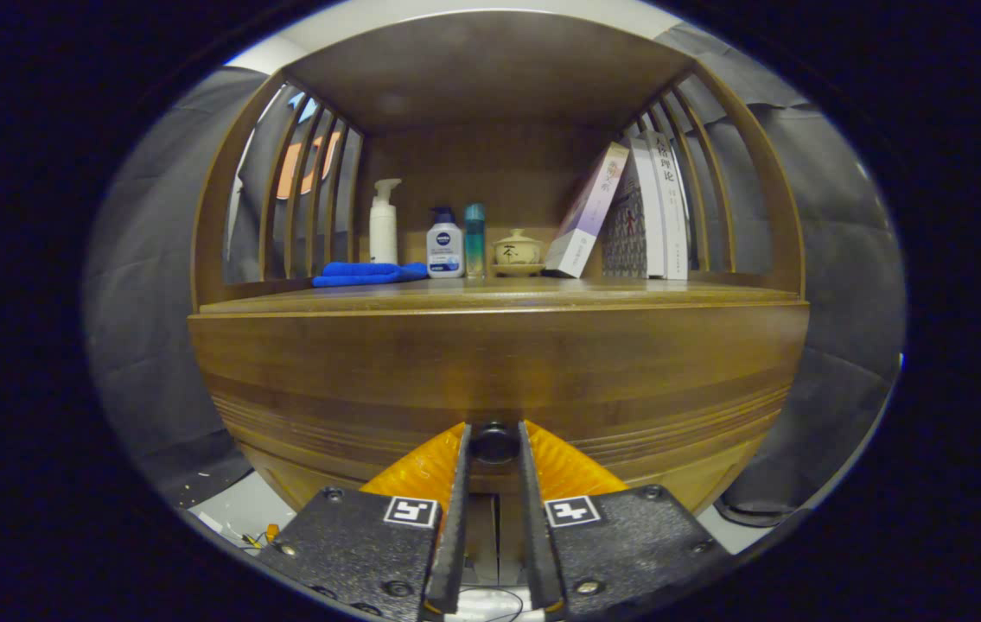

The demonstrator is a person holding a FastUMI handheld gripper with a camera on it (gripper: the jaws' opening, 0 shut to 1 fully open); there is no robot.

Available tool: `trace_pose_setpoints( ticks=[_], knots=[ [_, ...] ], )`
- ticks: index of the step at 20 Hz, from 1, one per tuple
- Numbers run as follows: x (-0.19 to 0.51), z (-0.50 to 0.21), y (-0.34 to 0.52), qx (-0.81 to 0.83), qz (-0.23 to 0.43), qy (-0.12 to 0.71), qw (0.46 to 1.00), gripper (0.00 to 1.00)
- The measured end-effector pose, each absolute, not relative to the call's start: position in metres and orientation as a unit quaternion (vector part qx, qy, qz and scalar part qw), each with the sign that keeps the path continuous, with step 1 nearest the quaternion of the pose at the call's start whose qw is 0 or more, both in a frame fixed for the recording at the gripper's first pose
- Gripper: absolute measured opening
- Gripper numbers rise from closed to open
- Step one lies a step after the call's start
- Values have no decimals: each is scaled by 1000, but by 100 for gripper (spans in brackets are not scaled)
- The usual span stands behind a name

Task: Pull open the drawer, take out the items inside it, and place them on the countertop above the cabinet.

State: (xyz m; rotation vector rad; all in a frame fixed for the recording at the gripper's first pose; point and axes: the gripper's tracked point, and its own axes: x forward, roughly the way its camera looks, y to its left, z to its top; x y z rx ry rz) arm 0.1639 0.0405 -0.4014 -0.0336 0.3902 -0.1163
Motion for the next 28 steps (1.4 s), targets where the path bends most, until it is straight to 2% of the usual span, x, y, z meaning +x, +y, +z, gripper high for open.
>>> trace_pose_setpoints(
  ticks=[4,7,15,28],
  knots=[
    [165,-402,43,-7,-65,195,979,24],
    [164,-403,41,-23,-71,205,976,22],
    [158,-402,42,-3,-69,225,972,21],
    [111,-395,44,-7,-59,224,973,21]
  ],
)
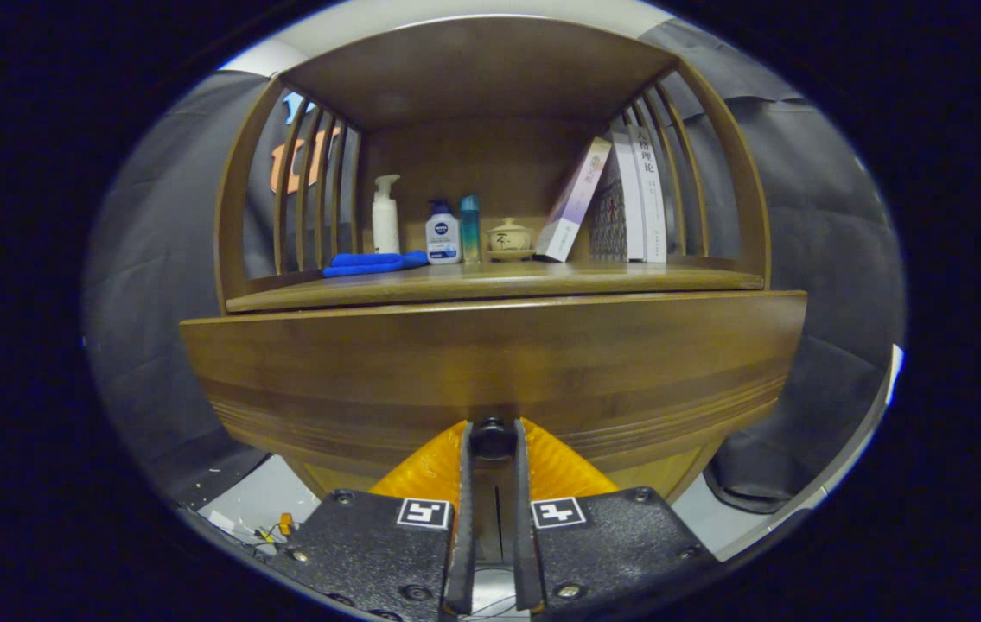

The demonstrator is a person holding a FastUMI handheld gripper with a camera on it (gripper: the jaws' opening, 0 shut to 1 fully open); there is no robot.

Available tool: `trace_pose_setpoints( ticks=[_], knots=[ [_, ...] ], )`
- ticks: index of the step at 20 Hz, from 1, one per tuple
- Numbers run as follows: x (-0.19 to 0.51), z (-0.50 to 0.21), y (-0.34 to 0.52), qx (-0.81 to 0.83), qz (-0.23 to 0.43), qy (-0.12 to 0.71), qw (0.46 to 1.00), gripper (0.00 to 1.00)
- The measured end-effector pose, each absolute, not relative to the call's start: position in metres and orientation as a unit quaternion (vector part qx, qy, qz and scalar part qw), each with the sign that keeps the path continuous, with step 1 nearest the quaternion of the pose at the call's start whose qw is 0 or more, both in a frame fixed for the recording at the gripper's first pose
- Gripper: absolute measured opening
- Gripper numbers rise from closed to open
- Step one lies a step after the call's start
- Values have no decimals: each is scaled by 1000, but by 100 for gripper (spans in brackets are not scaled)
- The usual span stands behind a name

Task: Pull open the drawer, take out the items inside it, and place them on the countertop above the cabinet.

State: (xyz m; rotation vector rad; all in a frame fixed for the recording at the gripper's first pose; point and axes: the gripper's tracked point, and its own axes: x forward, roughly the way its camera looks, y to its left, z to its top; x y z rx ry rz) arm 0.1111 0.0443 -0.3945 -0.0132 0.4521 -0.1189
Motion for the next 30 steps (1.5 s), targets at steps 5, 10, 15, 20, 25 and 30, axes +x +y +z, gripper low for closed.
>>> trace_pose_setpoints(
  ticks=[5,10,15,20,25,30],
  knots=[
    [94,-392,46,2,-52,227,972,21],
    [80,-389,48,-7,-44,224,973,21],
    [60,-389,48,-20,-40,223,974,21],
    [38,-388,50,-27,-38,226,973,21],
    [21,-387,51,-37,-35,229,972,21],
    [1,-387,54,-42,-26,236,970,21]
  ],
)
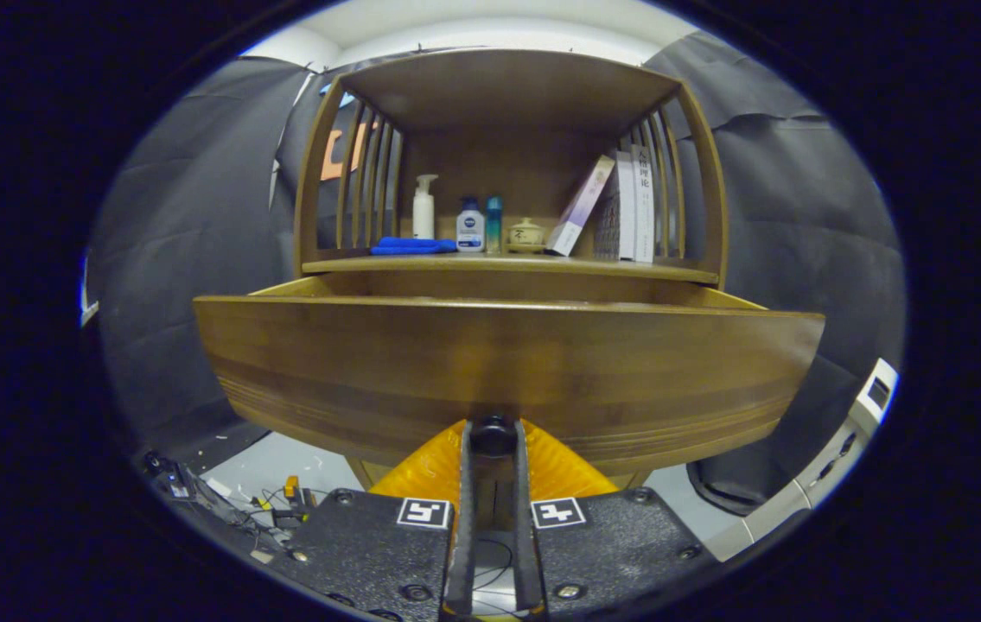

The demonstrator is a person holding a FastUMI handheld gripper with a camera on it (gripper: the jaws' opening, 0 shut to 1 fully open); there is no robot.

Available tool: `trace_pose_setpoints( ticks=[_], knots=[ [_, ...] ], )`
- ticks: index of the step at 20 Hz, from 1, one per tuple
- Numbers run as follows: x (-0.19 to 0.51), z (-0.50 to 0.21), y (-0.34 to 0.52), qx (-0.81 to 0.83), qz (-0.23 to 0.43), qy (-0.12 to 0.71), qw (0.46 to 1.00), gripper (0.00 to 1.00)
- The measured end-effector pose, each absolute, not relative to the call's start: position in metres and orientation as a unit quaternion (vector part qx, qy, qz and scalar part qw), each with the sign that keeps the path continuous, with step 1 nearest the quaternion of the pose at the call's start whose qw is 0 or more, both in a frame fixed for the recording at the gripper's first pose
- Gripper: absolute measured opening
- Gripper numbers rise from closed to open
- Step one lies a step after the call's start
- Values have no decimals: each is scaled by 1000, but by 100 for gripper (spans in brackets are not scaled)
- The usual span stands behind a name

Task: Pull open the drawer, take out the items inside it, and place them on the countertop above the cabinet.

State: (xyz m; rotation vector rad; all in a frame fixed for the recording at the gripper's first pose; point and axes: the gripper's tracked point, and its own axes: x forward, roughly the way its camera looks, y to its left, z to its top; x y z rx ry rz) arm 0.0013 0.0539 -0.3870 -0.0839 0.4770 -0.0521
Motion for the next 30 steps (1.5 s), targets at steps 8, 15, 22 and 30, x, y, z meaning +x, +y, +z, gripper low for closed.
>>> trace_pose_setpoints(
  ticks=[8,15,22,30],
  knots=[
    [-15,-384,58,-46,-20,244,968,21],
    [-22,-385,60,-31,0,279,960,27],
    [-46,-336,81,-19,76,306,949,55],
    [9,-277,76,-10,61,336,940,92]
  ],
)
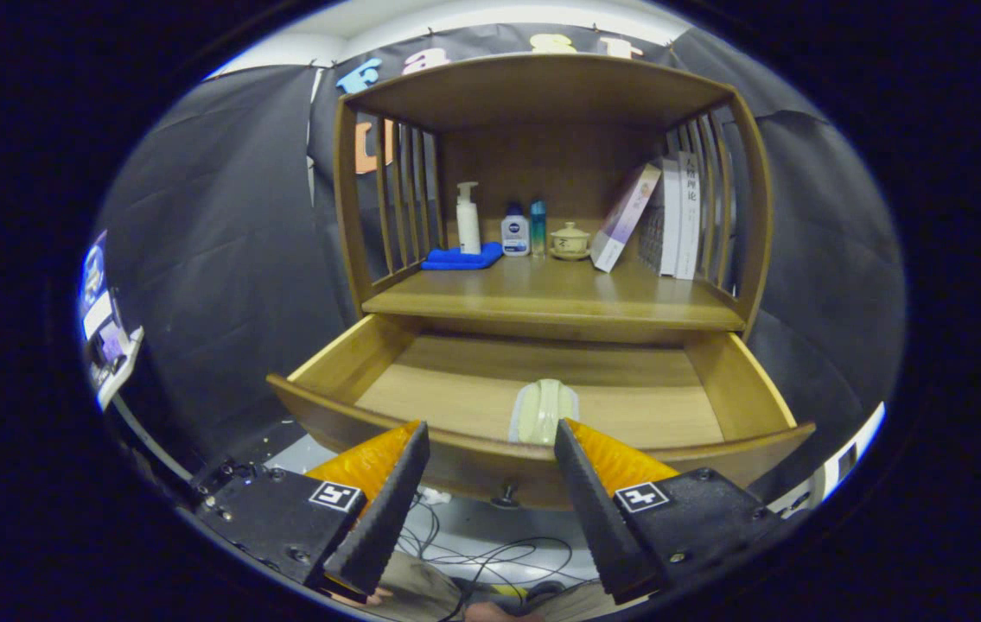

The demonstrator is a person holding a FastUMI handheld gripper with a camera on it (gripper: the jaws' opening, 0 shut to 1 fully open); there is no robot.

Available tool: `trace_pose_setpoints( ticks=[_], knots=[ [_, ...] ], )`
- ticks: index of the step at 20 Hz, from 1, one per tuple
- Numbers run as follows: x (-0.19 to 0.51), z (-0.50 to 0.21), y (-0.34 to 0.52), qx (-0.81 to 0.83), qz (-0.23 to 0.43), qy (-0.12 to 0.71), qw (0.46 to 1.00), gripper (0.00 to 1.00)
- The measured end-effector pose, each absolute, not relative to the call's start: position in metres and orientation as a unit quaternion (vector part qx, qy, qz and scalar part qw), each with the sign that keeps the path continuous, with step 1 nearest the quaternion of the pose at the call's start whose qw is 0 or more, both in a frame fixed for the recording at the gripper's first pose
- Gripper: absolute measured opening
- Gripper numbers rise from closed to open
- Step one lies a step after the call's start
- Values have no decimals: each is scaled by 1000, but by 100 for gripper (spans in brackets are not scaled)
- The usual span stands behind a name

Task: Pull open the drawer, take out the items inside it, and place them on the countertop above the cabinet.

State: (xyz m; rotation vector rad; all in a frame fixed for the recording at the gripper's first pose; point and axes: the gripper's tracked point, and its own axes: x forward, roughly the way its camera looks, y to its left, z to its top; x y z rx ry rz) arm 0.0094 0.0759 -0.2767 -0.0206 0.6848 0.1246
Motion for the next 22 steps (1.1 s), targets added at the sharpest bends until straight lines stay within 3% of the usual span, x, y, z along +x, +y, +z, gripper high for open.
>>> trace_pose_setpoints(
  ticks=[9,15,22],
  knots=[
    [65,-321,34,-39,7,441,896,92],
    [88,-353,23,-44,11,511,858,92],
    [92,-390,27,-34,16,579,814,74]
  ],
)
